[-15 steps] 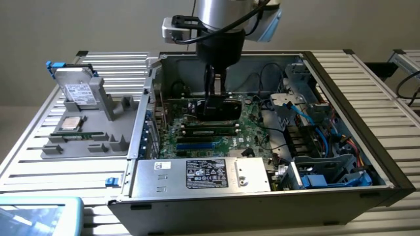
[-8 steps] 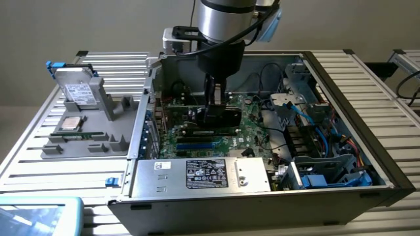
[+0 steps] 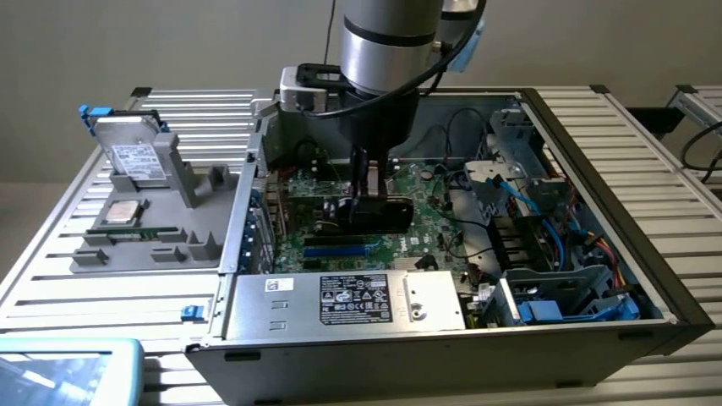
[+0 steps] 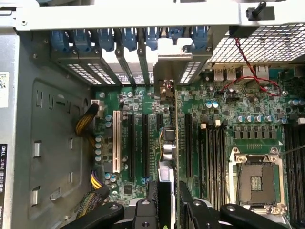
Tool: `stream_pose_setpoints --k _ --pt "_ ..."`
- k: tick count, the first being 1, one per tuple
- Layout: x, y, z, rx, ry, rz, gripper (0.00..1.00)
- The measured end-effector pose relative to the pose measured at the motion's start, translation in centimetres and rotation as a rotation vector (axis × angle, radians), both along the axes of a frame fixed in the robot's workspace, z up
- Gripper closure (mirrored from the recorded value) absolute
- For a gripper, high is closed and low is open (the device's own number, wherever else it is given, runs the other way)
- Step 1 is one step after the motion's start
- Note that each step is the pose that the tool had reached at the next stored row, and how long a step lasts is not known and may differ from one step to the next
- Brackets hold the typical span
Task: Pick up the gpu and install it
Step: 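Insert the gpu into the slot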
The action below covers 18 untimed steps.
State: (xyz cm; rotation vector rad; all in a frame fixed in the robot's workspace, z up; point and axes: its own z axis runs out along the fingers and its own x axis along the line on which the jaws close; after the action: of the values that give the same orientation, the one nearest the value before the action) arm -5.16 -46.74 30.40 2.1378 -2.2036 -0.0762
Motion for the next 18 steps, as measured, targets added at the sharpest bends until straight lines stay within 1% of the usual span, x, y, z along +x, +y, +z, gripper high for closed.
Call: stream_pose_setpoints --k 4,10,18 --pt "-0.1 -0.27 -0.72 -0.0001 0.0004 0.000 0.72" --pt "-0.6 -0.30 -1.64 0.0001 0.0008 0.000 0.72" --pt "-0.7 -0.30 -1.70 0.0001 0.0012 0.000 0.72"
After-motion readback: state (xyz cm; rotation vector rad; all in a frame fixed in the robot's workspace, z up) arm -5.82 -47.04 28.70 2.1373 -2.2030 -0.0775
